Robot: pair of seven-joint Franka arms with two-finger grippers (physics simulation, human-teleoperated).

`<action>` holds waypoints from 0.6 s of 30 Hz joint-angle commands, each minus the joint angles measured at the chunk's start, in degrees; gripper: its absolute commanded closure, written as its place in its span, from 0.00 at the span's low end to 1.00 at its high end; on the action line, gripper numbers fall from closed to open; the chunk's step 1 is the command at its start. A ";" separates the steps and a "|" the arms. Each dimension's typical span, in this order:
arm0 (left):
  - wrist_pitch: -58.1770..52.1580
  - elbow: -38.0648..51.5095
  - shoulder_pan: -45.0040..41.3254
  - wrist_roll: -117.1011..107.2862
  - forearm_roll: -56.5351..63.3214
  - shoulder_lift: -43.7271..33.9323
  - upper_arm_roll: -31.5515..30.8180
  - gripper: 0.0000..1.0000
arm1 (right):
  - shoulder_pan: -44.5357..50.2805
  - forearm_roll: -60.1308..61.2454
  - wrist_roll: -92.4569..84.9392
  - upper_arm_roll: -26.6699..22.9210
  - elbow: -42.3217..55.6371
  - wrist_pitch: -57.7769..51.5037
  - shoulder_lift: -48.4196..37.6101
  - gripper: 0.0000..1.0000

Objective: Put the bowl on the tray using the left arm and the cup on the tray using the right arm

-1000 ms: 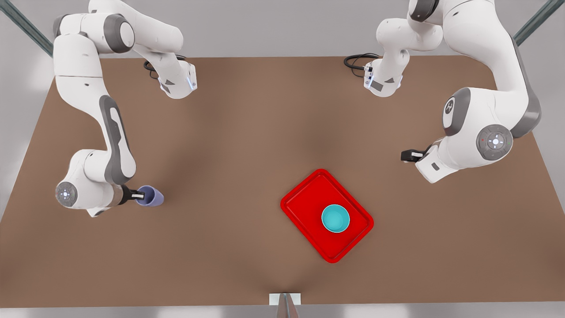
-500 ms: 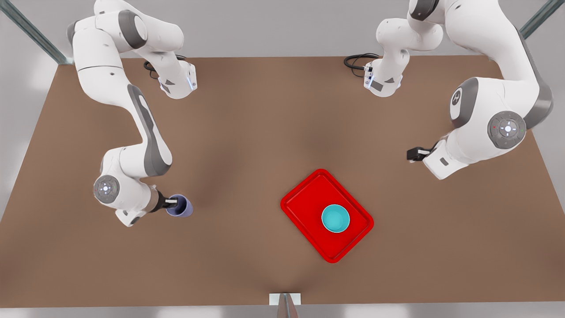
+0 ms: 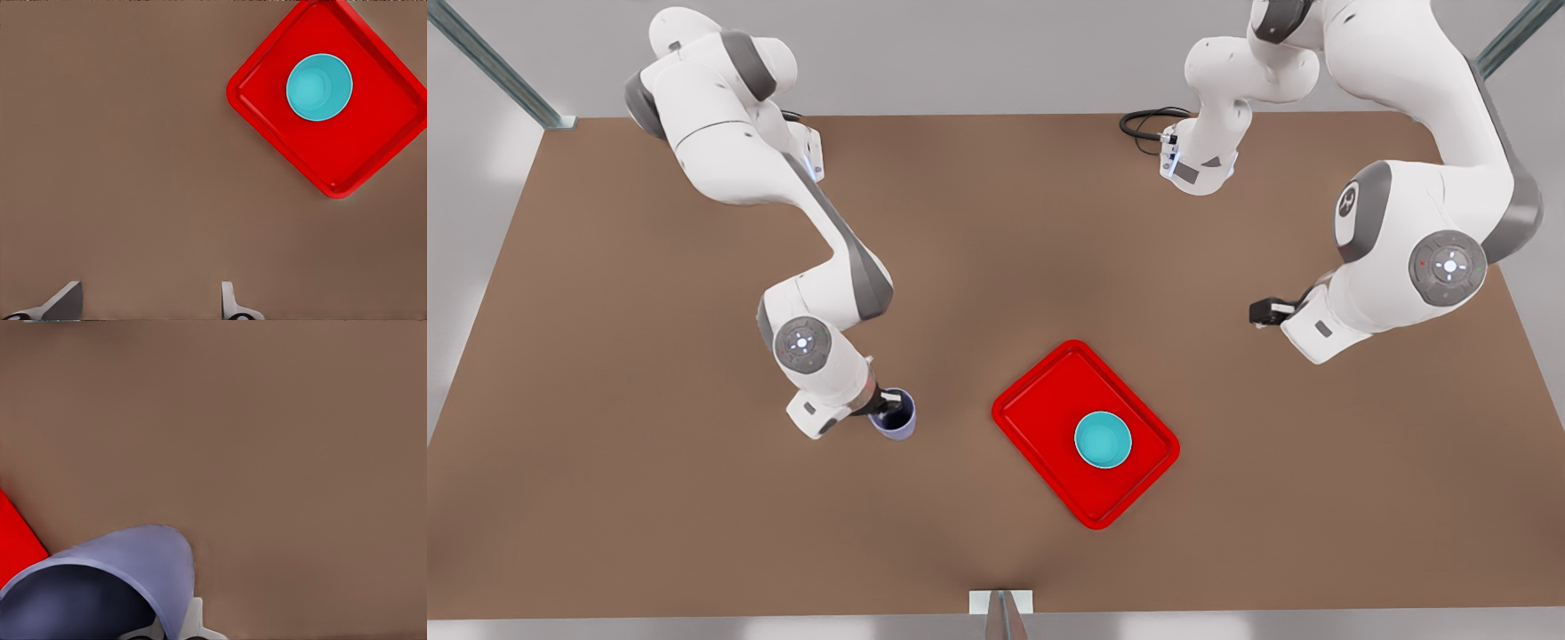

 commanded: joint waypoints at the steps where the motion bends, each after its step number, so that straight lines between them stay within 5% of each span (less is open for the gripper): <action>1: -0.01 0.14 0.00 0.01 0.16 -0.08 0.01 0.00 | 0.72 -0.53 0.22 -0.12 1.51 -0.20 1.06 0.79; 7: 0.43 0.06 0.09 -0.08 0.16 0.45 0.88 0.00 | 4.77 0.18 3.04 1.37 13.64 1.11 6.60 0.79; 18: 0.52 -0.12 0.09 -0.08 0.16 0.98 1.24 0.00 | 5.03 2.37 -3.55 9.99 14.35 6.04 8.01 0.79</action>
